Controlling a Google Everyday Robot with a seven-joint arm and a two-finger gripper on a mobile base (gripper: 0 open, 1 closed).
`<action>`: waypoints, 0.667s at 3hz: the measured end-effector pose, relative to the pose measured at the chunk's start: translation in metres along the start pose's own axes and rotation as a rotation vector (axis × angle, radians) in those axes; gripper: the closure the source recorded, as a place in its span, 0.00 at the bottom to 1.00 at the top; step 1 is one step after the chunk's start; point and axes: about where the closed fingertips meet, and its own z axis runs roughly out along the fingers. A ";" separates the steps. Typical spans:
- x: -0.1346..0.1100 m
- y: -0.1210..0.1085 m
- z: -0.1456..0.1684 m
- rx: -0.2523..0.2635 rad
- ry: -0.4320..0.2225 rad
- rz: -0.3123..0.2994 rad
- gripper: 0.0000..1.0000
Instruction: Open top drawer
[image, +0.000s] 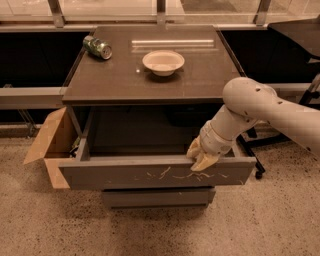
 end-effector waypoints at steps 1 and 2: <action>0.000 0.000 0.000 0.000 0.000 0.000 0.26; 0.000 0.000 0.000 0.000 0.000 0.000 0.05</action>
Offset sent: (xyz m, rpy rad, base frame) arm 0.0000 0.0000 0.0000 0.0000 0.0000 0.0000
